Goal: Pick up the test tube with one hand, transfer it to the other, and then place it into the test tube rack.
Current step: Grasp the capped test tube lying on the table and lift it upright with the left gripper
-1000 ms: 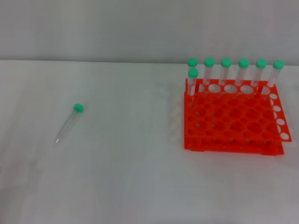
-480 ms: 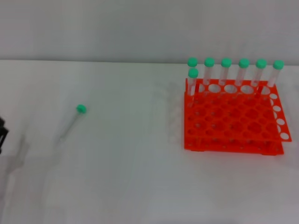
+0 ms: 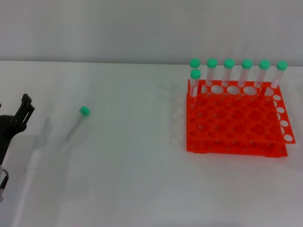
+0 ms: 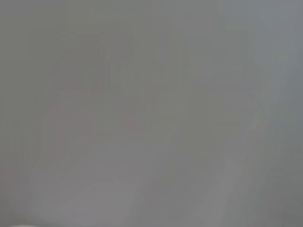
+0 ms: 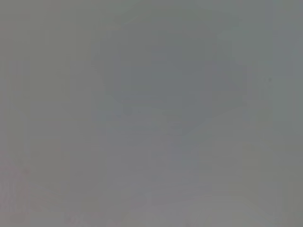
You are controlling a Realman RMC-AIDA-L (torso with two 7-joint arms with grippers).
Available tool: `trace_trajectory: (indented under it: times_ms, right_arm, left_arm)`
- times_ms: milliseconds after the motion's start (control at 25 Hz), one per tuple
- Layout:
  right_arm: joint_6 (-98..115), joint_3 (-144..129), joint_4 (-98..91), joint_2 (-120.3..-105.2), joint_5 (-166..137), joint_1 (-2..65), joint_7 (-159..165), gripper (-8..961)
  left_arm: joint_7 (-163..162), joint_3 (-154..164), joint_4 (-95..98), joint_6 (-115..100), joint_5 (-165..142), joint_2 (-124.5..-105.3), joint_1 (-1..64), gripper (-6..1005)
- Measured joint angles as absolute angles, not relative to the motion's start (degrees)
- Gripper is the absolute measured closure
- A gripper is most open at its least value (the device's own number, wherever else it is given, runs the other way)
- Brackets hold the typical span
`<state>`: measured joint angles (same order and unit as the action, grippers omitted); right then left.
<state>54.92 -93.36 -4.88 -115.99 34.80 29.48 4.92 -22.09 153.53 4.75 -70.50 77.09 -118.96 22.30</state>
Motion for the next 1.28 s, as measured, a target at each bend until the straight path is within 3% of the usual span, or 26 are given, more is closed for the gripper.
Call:
trace_trajectory:
  times_ms: [360, 680, 840, 1280]
  right_arm:
    - [55.0, -93.6, -4.8, -116.02, 34.6, 29.3, 4.9, 88]
    - [55.0, -93.8, -5.0, -115.96, 34.5, 29.0, 4.9, 88]
    - [55.0, -93.9, -5.1, -116.05, 34.4, 29.2, 4.9, 88]
    - [54.9, -94.7, -5.3, -116.19, 34.4, 29.7, 5.0, 89]
  left_arm:
    - [-40.7, 153.8, -3.1, -67.9, 65.2, -117.76, 28.2, 131]
    - [-62.8, 158.7, -11.2, -72.9, 46.3, -112.51, 32.9, 132]
    - [-71.9, 163.2, -17.1, -78.2, 39.8, -110.87, 35.4, 133]
    - [-89.4, 163.2, -39.0, -88.7, 19.4, -109.56, 43.4, 134]
